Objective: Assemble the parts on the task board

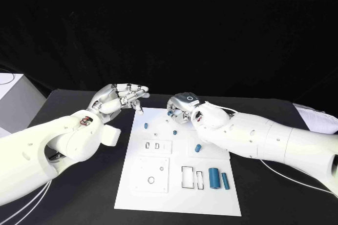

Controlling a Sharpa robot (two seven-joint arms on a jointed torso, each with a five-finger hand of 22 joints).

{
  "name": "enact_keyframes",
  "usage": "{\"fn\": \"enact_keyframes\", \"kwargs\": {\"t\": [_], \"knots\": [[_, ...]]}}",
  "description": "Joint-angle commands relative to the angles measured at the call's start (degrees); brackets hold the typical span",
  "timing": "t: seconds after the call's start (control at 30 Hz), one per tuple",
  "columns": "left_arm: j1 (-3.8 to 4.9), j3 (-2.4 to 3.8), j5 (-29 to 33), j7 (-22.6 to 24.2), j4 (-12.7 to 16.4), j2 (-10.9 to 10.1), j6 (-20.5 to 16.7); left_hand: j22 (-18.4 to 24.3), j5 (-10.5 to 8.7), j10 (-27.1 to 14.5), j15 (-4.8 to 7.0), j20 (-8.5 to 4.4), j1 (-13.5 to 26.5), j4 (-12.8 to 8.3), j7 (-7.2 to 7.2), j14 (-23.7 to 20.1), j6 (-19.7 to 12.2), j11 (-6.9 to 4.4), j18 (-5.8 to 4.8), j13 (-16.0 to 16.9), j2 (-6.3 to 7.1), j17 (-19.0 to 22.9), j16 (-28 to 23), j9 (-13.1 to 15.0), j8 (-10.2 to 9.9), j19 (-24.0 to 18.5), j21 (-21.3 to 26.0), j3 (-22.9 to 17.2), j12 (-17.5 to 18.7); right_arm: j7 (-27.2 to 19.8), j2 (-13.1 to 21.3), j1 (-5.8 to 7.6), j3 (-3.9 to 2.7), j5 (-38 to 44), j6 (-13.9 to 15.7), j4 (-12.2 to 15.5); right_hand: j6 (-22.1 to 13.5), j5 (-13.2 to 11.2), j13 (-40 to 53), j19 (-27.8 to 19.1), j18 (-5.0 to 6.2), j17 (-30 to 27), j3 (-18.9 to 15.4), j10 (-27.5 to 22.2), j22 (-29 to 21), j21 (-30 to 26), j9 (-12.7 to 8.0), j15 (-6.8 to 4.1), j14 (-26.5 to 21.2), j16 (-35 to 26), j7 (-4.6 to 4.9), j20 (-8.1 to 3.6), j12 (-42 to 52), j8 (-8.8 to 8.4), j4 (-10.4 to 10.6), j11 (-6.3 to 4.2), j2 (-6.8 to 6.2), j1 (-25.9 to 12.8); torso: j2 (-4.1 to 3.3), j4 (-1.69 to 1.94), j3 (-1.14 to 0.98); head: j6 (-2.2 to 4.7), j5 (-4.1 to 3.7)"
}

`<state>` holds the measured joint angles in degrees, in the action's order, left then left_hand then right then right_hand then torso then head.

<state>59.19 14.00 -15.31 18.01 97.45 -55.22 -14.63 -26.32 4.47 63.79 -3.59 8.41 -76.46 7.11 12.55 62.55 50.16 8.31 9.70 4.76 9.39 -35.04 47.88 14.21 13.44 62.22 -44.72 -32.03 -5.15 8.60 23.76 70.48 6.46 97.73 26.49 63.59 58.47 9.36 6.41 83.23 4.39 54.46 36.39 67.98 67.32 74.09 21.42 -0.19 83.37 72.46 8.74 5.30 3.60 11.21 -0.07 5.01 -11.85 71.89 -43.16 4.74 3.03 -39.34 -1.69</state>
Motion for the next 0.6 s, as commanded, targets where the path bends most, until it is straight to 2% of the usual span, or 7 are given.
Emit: {"fn": "enact_keyframes", "kwargs": {"t": [0.03, 0.23, 0.5, 0.6], "knots": [[0.04, 0.06, -0.21, 0.17, 0.10, 0.08, 1.18, -0.05, -0.24, -0.29, 0.04, 0.07, -0.02, 0.04, 0.03, -0.25, -0.56, -0.03, 0.72, 0.08, 0.35, 0.08, 0.36, 0.07, -0.01, -0.48, -0.37, -0.26, 0.33, -0.66, -0.10, -0.04, 0.03, 0.46, -0.85, -0.30, -1.55, -0.80, -0.46, -0.56, 0.23, -1.08, 0.13, -1.62, -0.85, -0.76, -0.64, 0.25, -0.35, -0.58, 0.17, 0.17, -0.16, -1.14, 0.38, 0.24, -1.22, -0.26, -0.01, -0.04, 0.00, 0.02, 0.10], [0.04, 0.06, -0.18, 0.17, 0.10, 0.10, 1.48, -0.09, -0.23, -0.31, 0.02, 0.09, 0.03, 0.09, 0.04, -0.27, -0.57, -0.01, 0.72, 0.08, 0.31, 0.10, 0.37, 0.09, -0.01, -0.55, -0.44, -0.26, 0.33, -0.80, -0.07, -0.04, 0.04, -0.01, -1.24, -0.51, -3.63, -1.80, -1.28, -1.50, 0.77, -3.99, -0.82, -4.87, -3.59, -3.09, -0.89, 0.56, -1.01, -2.16, 0.36, 0.55, -0.16, -2.54, 0.65, 0.64, -2.09, -0.33, -0.02, -0.07, 0.01, 0.04, 0.10], [0.04, 0.07, -0.17, 0.12, -0.01, 0.11, 1.62, -0.09, -0.23, -0.31, 0.02, 0.09, 0.03, 0.09, 0.04, -0.27, -0.57, -0.01, 0.72, 0.08, 0.31, 0.10, 0.37, 0.09, -0.01, -0.55, -0.44, -0.26, 0.33, -0.88, 0.44, -0.04, 0.05, -0.26, -0.80, -0.09, -4.07, -1.85, -1.58, -2.02, 1.09, -5.90, -2.03, -6.21, -5.28, -4.56, -0.92, 0.62, -1.46, -3.26, 0.38, 0.64, -0.11, -2.93, 0.77, 0.72, -2.18, -0.09, -0.03, -0.06, 0.00, -0.02, -0.01], [0.04, 0.07, -0.17, 0.11, -0.06, 0.08, 1.69, -0.09, -0.23, -0.31, 0.02, 0.09, 0.03, 0.09, 0.04, -0.27, -0.57, -0.01, 0.72, 0.08, 0.31, 0.10, 0.37, 0.09, -0.01, -0.55, -0.44, -0.26, 0.33, -1.05, 1.28, -0.04, 0.05, -0.47, 0.01, 0.89, -4.13, -1.84, -1.63, -2.12, 1.15, -6.13, -2.35, -6.42, -5.63, -4.87, -0.92, 0.63, -1.52, -3.42, 0.39, 0.65, -0.09, -3.00, 0.79, 0.73, -2.20, -0.01, -0.03, -0.01, 0.00, -0.03, -0.07]]}}
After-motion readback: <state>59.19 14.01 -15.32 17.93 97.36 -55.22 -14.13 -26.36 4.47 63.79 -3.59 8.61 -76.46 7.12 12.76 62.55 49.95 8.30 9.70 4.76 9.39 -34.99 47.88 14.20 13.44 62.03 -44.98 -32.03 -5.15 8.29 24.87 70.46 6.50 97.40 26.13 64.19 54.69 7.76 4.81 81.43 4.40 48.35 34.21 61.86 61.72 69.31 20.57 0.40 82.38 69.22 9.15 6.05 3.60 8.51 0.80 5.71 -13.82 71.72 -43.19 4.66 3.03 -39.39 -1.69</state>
